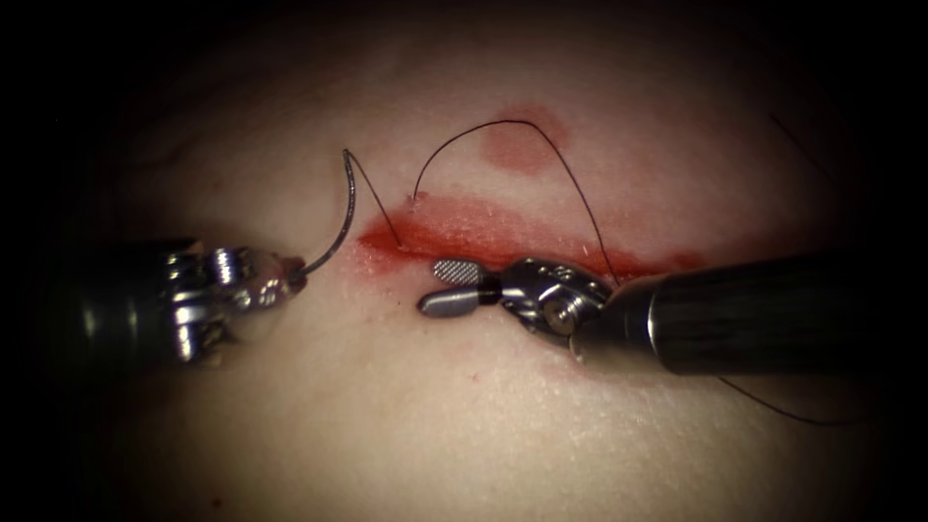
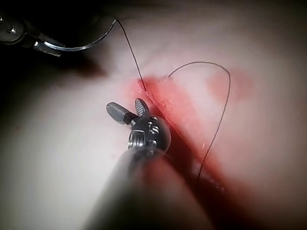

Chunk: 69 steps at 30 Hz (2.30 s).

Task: Wound Closure
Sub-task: Pass the needle to the right gripper.

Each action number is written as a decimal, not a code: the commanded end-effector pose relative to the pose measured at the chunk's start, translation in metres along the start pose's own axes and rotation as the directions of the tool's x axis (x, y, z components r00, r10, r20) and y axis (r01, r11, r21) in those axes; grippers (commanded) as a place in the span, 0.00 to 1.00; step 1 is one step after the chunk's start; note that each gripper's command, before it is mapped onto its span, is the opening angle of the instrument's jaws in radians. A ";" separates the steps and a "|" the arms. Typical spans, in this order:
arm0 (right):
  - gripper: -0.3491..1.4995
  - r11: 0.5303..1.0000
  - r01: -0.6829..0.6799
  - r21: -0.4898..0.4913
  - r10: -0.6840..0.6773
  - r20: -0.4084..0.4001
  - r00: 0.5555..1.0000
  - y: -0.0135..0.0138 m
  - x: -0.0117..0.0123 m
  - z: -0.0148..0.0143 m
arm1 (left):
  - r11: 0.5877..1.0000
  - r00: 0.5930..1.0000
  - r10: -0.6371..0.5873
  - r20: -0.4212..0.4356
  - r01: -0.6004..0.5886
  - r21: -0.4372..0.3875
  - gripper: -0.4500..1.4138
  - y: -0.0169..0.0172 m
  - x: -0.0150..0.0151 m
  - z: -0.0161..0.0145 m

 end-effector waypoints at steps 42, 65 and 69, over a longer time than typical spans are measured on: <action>0.99 0.995 -0.052 -0.087 0.048 -0.038 0.998 0.0010 0.0062 0.0030 | 0.996 0.997 0.054 -0.051 -0.051 0.070 0.05 0.0016 0.0039 0.0001; 0.99 0.995 -0.081 0.057 0.083 -0.028 0.996 -0.0024 0.0083 -0.0008 | 0.995 0.995 0.078 -0.061 -0.074 0.071 0.05 0.0012 0.0035 0.0013; 0.99 0.994 -0.079 0.071 0.082 -0.034 0.996 -0.0027 0.0083 -0.0005 | 0.995 0.995 0.079 -0.063 -0.074 0.071 0.05 0.0013 0.0035 0.0015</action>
